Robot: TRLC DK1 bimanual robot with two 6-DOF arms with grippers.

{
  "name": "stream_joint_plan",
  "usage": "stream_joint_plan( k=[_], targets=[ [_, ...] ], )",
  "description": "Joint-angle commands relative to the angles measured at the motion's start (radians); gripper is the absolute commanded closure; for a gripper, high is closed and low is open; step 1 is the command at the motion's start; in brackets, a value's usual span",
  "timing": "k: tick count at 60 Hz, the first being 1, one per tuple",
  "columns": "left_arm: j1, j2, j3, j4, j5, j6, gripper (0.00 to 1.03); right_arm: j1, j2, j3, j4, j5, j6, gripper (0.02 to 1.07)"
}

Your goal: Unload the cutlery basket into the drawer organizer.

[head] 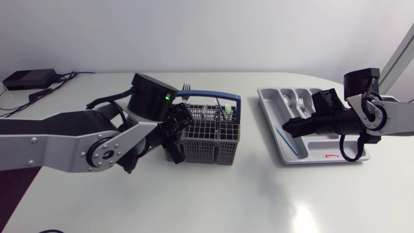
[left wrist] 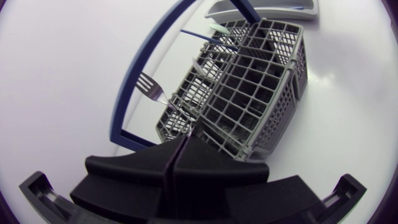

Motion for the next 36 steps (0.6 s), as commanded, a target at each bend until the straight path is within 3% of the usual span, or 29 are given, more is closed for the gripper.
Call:
stream_joint_plan(
  k=[1, 25, 36],
  targets=[
    [-0.01, -0.056, -0.043, 0.027, -0.015, 0.02, 0.9, 0.012, -0.026, -0.023, -0.003, -0.006, -0.014, 0.21],
    [-0.064, -0.228, -0.188, 0.318, -0.037, 0.106, 0.9, 0.046, -0.063, -0.038, -0.003, -0.001, -0.009, 0.21],
    [-0.087, -0.326, -0.228, 0.392, -0.037, 0.145, 0.9, 0.059, -0.068, -0.041, -0.003, 0.0, -0.006, 0.21]
  ],
)
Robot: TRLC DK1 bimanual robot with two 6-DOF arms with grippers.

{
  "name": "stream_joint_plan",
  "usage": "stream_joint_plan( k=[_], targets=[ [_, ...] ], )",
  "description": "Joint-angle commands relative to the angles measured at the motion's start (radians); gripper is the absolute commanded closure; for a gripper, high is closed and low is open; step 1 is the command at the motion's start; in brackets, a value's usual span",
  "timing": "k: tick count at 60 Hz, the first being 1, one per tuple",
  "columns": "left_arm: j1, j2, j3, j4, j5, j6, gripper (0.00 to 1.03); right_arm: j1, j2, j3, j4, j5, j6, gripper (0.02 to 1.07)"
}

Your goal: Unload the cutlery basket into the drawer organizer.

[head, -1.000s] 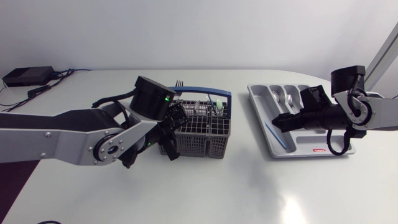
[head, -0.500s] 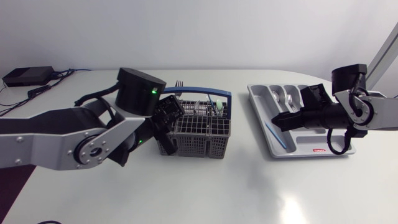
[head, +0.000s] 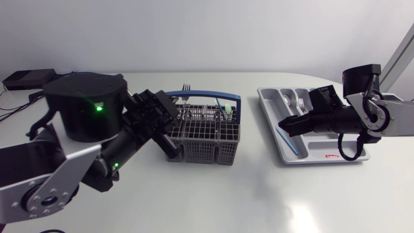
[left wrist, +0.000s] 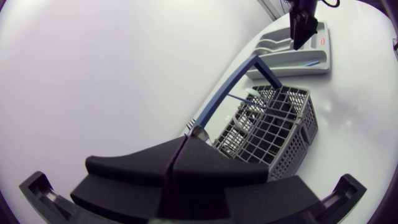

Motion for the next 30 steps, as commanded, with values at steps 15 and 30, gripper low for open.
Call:
stream_joint_plan(
  k=[15, 30],
  targets=[
    [0.009, -0.152, 0.028, -0.055, 0.11, -0.058, 0.9, 0.056, -0.148, -0.069, -0.006, -0.139, -0.015, 0.21],
    [0.035, -0.071, 0.205, -0.289, 0.297, -0.277, 0.9, 0.111, -0.288, -0.097, -0.045, -0.291, -0.015, 0.21]
  ],
)
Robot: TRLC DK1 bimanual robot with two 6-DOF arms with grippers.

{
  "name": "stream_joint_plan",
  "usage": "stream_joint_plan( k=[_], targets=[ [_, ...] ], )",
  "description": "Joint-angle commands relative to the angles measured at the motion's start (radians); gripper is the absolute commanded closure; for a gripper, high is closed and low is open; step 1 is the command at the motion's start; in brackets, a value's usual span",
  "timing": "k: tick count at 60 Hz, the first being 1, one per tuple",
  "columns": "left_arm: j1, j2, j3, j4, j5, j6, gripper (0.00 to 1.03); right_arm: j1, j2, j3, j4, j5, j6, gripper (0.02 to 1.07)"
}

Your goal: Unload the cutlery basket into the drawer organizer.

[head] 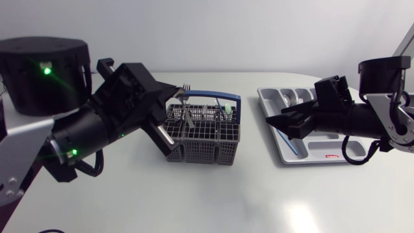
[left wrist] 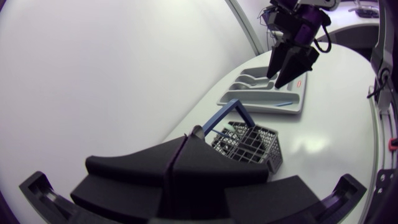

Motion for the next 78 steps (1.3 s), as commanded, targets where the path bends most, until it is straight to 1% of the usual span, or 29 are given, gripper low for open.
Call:
stream_joint_plan(
  k=[1, 5, 10, 15, 22, 26, 29, 35, 45, 51, 55, 60, 64, 69, 72, 74, 78],
  targets=[
    [0.009, 0.048, 0.091, -0.037, 0.052, -0.099, 0.9, 0.024, -0.041, -0.031, -0.024, -0.037, -0.012, 0.21],
    [0.012, 0.091, 0.142, -0.094, 0.104, -0.159, 0.9, 0.054, -0.065, -0.028, -0.043, -0.062, -0.006, 0.21],
    [0.019, 0.137, 0.189, -0.135, 0.175, -0.214, 0.9, 0.091, -0.094, -0.023, -0.062, -0.086, 0.0, 0.21],
    [0.019, 0.177, 0.228, -0.167, 0.227, -0.251, 0.9, 0.128, -0.116, -0.022, -0.067, -0.103, 0.016, 0.21],
    [0.026, 0.228, 0.282, -0.209, 0.291, -0.299, 0.9, 0.168, -0.125, -0.008, -0.072, -0.099, 0.039, 0.21],
    [0.029, 0.256, 0.314, -0.235, 0.313, -0.329, 0.9, 0.194, -0.125, 0.0, -0.072, -0.076, 0.052, 0.22],
    [0.03, 0.28, 0.337, -0.258, 0.319, -0.351, 0.9, 0.226, -0.124, 0.007, -0.069, -0.033, 0.06, 0.22],
    [0.026, 0.314, 0.363, -0.272, 0.317, -0.371, 0.9, 0.289, -0.119, 0.012, -0.055, 0.068, 0.069, 0.22],
    [0.019, 0.358, 0.42, -0.308, 0.307, -0.42, 0.9, 0.445, -0.116, 0.006, -0.001, 0.32, 0.078, 0.22],
    [0.015, 0.367, 0.44, -0.318, 0.293, -0.446, 0.9, 0.521, -0.11, -0.003, 0.046, 0.452, 0.078, 0.22],
    [0.012, 0.374, 0.449, -0.319, 0.284, -0.458, 0.9, 0.557, -0.09, 0.0, 0.076, 0.526, 0.077, 0.28],
    [0.009, 0.38, 0.455, -0.321, 0.276, -0.48, 0.9, 0.597, -0.059, 0.007, 0.106, 0.621, 0.071, 0.3],
    [0.007, 0.381, 0.459, -0.325, 0.276, -0.501, 0.9, 0.616, -0.032, 0.017, 0.125, 0.676, 0.069, 0.3],
    [0.007, 0.383, 0.461, -0.325, 0.276, -0.513, 0.9, 0.623, 0.001, 0.021, 0.157, 0.734, 0.069, 0.37],
    [0.007, 0.384, 0.461, -0.327, 0.276, -0.518, 0.9, 0.626, 0.013, 0.018, 0.172, 0.763, 0.069, 0.37],
    [0.007, 0.386, 0.459, -0.33, 0.276, -0.521, 0.9, 0.63, 0.019, 0.017, 0.186, 0.786, 0.066, 0.41],
    [0.007, 0.387, 0.456, -0.33, 0.276, -0.523, 0.9, 0.634, 0.025, 0.007, 0.212, 0.805, 0.059, 0.46]
  ],
)
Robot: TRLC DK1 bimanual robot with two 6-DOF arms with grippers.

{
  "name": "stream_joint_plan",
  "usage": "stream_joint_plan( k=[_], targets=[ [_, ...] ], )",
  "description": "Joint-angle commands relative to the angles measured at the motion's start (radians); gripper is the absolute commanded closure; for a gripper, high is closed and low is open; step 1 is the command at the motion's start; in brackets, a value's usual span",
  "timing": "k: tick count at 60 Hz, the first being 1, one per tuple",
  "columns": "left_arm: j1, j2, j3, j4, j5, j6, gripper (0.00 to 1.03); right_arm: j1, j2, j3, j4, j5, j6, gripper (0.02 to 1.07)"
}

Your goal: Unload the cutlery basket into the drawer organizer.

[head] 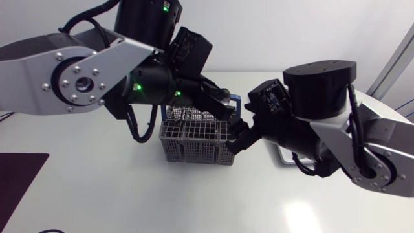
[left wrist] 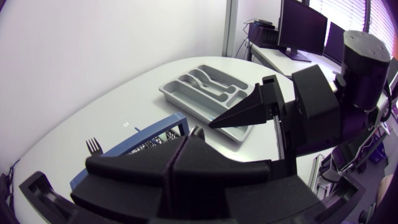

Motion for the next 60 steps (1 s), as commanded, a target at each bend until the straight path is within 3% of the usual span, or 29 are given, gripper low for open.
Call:
stream_joint_plan(
  k=[1, 20, 35, 60],
  targets=[
    [-0.007, 0.018, 0.031, -0.003, -0.004, -0.03, 0.9, 0.015, 0.018, 0.005, 0.038, 0.032, 0.001, 0.47],
    [-0.007, 0.037, 0.031, 0.001, -0.004, -0.042, 0.9, 0.064, 0.033, -0.018, 0.075, 0.085, -0.016, 0.64],
    [-0.003, 0.037, 0.033, 0.003, -0.006, -0.048, 0.9, 0.073, 0.055, -0.031, 0.078, 0.102, -0.018, 0.88],
    [-0.008, 0.03, 0.035, 0.004, -0.006, -0.048, 0.89, 0.075, 0.058, -0.041, 0.062, 0.099, -0.013, 0.94]
  ],
)
